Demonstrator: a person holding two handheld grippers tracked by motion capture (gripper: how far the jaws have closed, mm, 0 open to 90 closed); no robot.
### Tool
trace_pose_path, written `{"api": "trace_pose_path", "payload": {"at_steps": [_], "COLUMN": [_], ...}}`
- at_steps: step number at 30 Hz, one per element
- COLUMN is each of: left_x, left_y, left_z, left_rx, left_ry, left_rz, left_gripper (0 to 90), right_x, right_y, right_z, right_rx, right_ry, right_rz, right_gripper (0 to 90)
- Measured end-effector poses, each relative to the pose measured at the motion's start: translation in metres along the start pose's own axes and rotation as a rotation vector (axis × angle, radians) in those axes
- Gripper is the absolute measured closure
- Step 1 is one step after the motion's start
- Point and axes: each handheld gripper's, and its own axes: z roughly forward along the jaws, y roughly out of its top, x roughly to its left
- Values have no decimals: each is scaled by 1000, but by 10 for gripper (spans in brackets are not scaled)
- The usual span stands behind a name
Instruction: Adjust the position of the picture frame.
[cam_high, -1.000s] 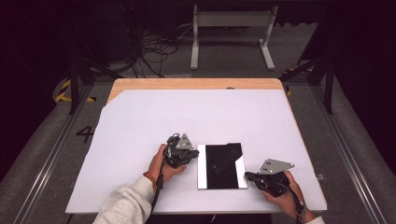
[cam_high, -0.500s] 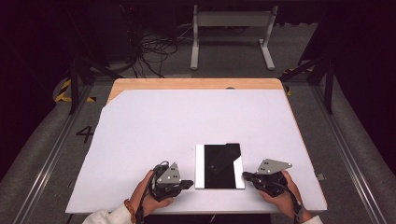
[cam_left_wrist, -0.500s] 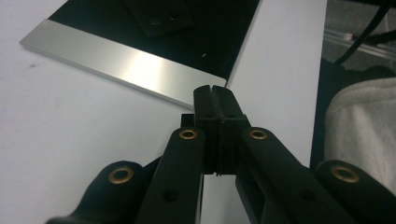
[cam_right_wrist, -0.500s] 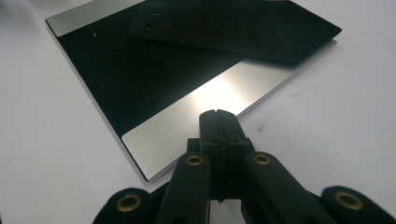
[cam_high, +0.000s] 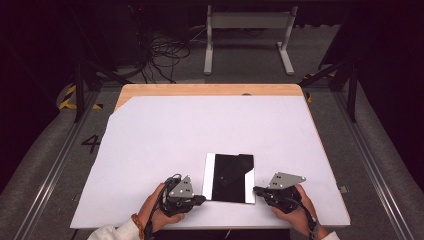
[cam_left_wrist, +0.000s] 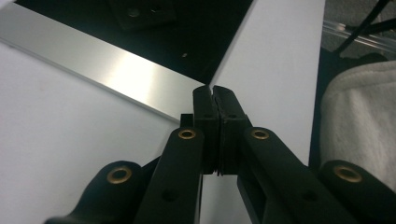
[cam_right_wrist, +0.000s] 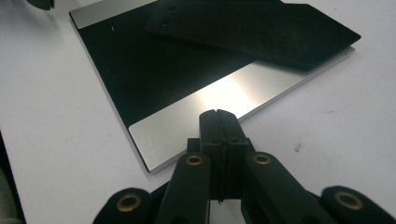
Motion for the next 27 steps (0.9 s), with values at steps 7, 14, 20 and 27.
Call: {"api": "trace_pose_path", "payload": {"at_steps": [7,14,20,27], "left_x": [3,9,16,21], "left_y": [-2,-9,-13,-14], "left_z": [3,-3,-6,-8], "left_rx": [47,38,28,25], "left_ry": [64,90,111,104], "left_rz": [29,1,-13,-17], "left_gripper": [876,879,894,896], "right_x": [7,12,17,21], "right_y": [5,8,11,13], "right_z": [4,9,12,13], "right_rx": [10,11,14,20], "right_ry": [16,22,28,29], "right_rz": [-11,-14,-22,-41], "right_gripper": [900,900,900,900]}}
